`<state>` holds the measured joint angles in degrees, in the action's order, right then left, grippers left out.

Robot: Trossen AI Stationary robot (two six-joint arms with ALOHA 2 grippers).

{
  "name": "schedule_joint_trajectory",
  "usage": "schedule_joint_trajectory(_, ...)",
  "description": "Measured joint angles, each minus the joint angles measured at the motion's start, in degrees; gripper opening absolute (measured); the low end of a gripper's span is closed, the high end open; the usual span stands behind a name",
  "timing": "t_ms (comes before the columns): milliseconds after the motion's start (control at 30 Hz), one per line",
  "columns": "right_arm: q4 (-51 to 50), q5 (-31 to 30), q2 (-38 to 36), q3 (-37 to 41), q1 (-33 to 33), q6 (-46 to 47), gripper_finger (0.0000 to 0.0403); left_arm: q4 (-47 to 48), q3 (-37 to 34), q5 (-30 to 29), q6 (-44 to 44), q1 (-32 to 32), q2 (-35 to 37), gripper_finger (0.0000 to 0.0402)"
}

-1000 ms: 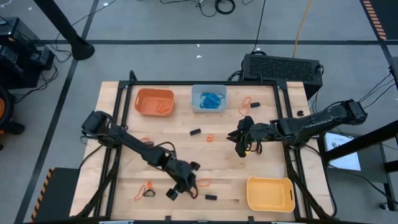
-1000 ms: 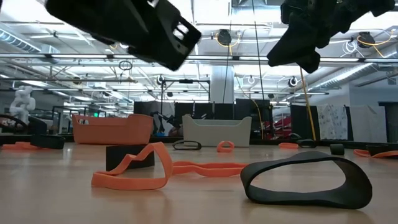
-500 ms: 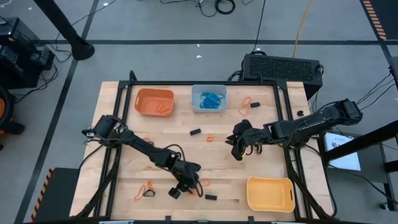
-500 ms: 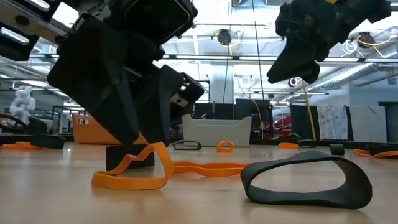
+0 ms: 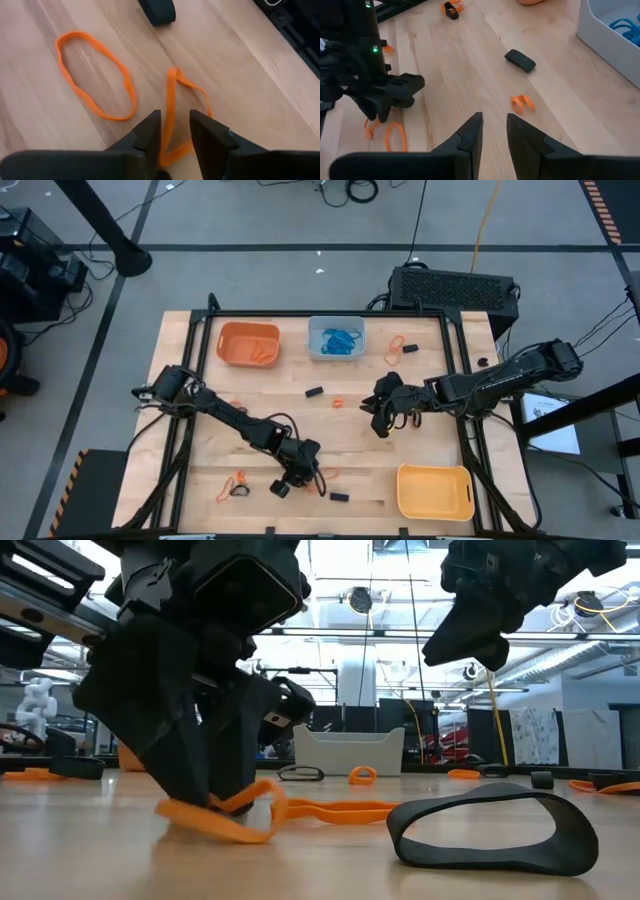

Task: Sort rubber bands into baskets
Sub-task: Put the orange rubberband into the orange bin

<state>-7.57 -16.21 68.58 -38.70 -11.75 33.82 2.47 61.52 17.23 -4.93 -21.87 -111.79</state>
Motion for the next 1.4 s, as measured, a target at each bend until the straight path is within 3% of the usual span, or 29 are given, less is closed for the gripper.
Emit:
schedule_joint_trajectory(267,0.0,0.0,0.0,0.0,0.0,-0.1,0.0080,-0.4,0.0,-0.9,0.0,0.0,0.0,0.0008)
schedule_joint_trajectory(467,0.0,0.0,0.0,0.0,0.0,-0.1,0.0080,2.8,3.5,-1.2,0.0,0.0,0.5,0.0004)
schedule_joint_trajectory(667,0.0,0.0,0.0,0.0,0.0,0.0,0.0080,10.0,7.5,-1.5,-1.6,0.0,5.3,0.0003)
schedule_joint_trajectory(800,-0.1,0.0,0.0,0.0,0.0,0.0,0.0080,13.7,7.6,-5.3,-3.0,0.2,10.9,0.0003)
schedule_joint_trajectory(967,-0.1,0.0,0.0,0.0,0.0,0.0,0.0080,21.4,7.6,-14.1,-3.1,2.1,19.1,0.0002)
schedule_joint_trajectory(1200,0.0,0.1,0.0,0.0,0.0,1.6,0.0080,36.1,7.6,-26.6,-3.4,10.8,29.1,0.0002)
schedule_joint_trajectory(1400,0.0,0.1,0.0,0.0,-0.9,2.0,0.0080,47.8,7.5,-29.6,-4.8,26.0,34.5,0.0002)
